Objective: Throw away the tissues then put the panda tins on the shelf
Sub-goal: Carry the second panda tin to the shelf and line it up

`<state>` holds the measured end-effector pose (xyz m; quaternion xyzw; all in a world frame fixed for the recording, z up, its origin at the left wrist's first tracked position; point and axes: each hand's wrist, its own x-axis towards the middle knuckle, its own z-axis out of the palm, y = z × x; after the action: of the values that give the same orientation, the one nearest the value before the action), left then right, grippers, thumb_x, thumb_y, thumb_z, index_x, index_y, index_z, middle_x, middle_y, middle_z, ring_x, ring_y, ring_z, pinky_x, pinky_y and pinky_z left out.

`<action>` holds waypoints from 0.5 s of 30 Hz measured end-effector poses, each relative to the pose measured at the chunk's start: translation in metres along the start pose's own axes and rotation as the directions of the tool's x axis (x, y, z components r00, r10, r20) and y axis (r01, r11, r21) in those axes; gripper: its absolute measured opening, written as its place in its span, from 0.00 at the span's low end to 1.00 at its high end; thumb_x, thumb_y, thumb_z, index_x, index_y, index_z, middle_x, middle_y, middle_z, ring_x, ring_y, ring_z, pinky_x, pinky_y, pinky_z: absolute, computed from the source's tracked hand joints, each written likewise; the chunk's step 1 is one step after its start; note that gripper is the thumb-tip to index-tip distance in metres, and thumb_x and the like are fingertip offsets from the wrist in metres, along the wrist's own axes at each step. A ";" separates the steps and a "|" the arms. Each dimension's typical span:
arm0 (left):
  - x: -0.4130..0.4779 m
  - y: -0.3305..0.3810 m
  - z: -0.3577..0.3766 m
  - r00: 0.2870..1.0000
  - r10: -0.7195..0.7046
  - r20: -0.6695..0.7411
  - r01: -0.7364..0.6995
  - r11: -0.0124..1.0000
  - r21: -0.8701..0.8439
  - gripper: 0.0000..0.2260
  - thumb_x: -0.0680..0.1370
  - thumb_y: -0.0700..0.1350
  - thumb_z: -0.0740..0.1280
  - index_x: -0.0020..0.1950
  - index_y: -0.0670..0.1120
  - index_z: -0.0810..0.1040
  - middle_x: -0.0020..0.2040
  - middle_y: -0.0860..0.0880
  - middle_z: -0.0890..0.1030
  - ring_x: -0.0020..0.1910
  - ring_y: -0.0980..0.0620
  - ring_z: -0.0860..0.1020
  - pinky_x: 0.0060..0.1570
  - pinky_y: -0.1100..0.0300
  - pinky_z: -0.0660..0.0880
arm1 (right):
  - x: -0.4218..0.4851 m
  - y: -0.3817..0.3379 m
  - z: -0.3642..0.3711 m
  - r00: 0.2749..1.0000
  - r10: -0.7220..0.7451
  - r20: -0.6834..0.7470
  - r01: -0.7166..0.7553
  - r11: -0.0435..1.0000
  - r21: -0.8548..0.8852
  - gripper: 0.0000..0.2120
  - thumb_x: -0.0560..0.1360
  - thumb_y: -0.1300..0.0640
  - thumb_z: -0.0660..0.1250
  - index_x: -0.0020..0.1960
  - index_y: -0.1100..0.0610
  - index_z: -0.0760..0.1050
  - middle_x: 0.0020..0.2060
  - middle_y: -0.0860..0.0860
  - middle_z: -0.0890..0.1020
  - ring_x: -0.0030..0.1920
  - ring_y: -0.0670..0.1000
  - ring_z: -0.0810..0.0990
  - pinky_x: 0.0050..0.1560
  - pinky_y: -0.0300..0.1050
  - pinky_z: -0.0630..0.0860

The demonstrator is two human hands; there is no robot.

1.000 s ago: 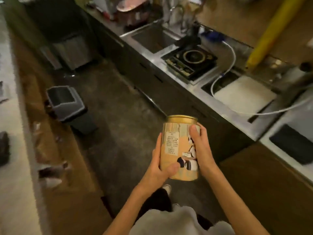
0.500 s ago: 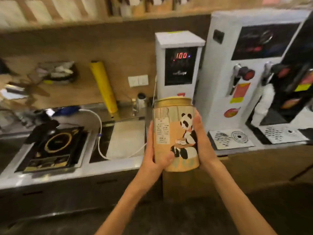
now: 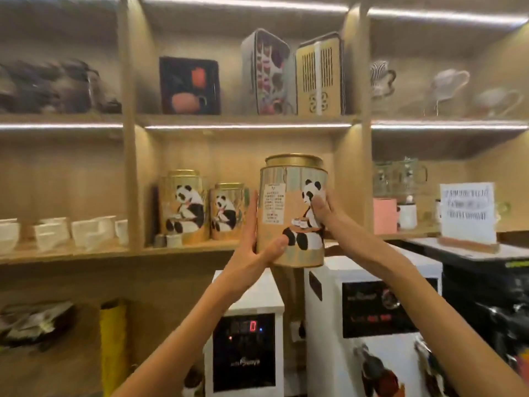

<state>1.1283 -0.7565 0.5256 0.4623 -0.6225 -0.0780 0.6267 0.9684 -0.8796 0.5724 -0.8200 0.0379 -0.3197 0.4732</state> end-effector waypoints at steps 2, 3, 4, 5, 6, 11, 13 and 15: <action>0.036 -0.014 -0.004 1.000 0.005 -0.004 -0.005 1.000 0.026 0.43 0.67 0.66 0.72 0.72 0.76 0.44 0.75 0.65 0.58 0.71 0.57 0.66 0.60 0.65 0.75 | 0.029 0.003 -0.027 0.999 0.001 0.035 0.000 1.000 -0.030 0.23 0.66 0.26 0.64 0.53 0.12 0.54 0.47 0.26 0.81 0.47 0.35 0.84 0.38 0.37 0.82; 0.053 -0.019 -0.005 1.000 0.000 -0.009 0.001 0.999 0.051 0.41 0.68 0.66 0.71 0.70 0.77 0.46 0.72 0.65 0.61 0.68 0.59 0.68 0.52 0.70 0.78 | 0.043 0.005 -0.038 1.000 -0.013 0.022 0.014 0.999 -0.045 0.27 0.65 0.27 0.67 0.54 0.13 0.51 0.46 0.28 0.82 0.46 0.35 0.84 0.37 0.38 0.82; 0.071 -0.025 -0.006 1.000 -0.011 -0.016 0.012 0.997 0.079 0.39 0.68 0.66 0.70 0.69 0.77 0.47 0.71 0.64 0.63 0.67 0.59 0.69 0.47 0.73 0.78 | 0.057 0.008 -0.048 1.000 -0.031 0.002 0.031 0.998 -0.051 0.32 0.65 0.28 0.68 0.58 0.14 0.49 0.47 0.30 0.81 0.45 0.36 0.85 0.36 0.38 0.82; 0.088 -0.031 -0.006 1.000 -0.022 -0.018 0.023 0.994 0.103 0.37 0.70 0.66 0.69 0.69 0.76 0.47 0.72 0.62 0.63 0.67 0.57 0.70 0.45 0.72 0.78 | 0.071 0.011 -0.056 0.999 -0.049 -0.017 0.049 0.998 -0.050 0.37 0.66 0.29 0.68 0.64 0.17 0.47 0.50 0.32 0.79 0.44 0.39 0.85 0.34 0.38 0.82; 0.104 -0.037 -0.006 0.999 -0.030 -0.021 0.032 0.992 0.121 0.37 0.72 0.66 0.69 0.70 0.74 0.46 0.74 0.58 0.63 0.67 0.54 0.70 0.46 0.71 0.77 | 0.086 0.016 -0.064 0.997 -0.063 -0.038 0.061 0.997 -0.052 0.39 0.67 0.31 0.68 0.68 0.21 0.45 0.54 0.35 0.78 0.45 0.42 0.85 0.34 0.39 0.82; 0.174 -0.079 0.006 0.992 -0.102 -0.080 0.121 0.952 0.283 0.40 0.74 0.61 0.70 0.77 0.59 0.46 0.76 0.47 0.60 0.68 0.52 0.64 0.62 0.62 0.65 | 0.147 0.056 -0.088 0.979 -0.051 -0.196 0.038 0.997 -0.072 0.40 0.70 0.34 0.68 0.72 0.27 0.46 0.66 0.48 0.76 0.53 0.48 0.81 0.42 0.48 0.84; 0.198 -0.100 0.012 0.979 -0.155 -0.130 0.196 0.888 0.416 0.49 0.67 0.64 0.75 0.77 0.56 0.48 0.76 0.48 0.57 0.72 0.47 0.60 0.69 0.49 0.63 | 0.169 0.074 -0.094 0.967 -0.040 -0.250 0.019 0.996 -0.086 0.45 0.66 0.33 0.72 0.74 0.30 0.46 0.64 0.48 0.76 0.54 0.52 0.81 0.42 0.50 0.83; 0.221 -0.120 0.016 0.967 -0.187 -0.175 0.247 0.862 0.443 0.52 0.64 0.64 0.77 0.77 0.56 0.48 0.74 0.48 0.58 0.73 0.43 0.60 0.71 0.43 0.63 | 0.192 0.092 -0.103 0.966 -0.020 -0.259 -0.004 0.996 -0.091 0.50 0.61 0.33 0.74 0.74 0.31 0.47 0.62 0.48 0.76 0.53 0.50 0.81 0.40 0.47 0.83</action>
<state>1.2193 -0.9801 0.5974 0.6688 -0.5264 0.0311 0.5240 1.0847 -1.0778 0.6279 -0.7920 0.1108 -0.4240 0.4251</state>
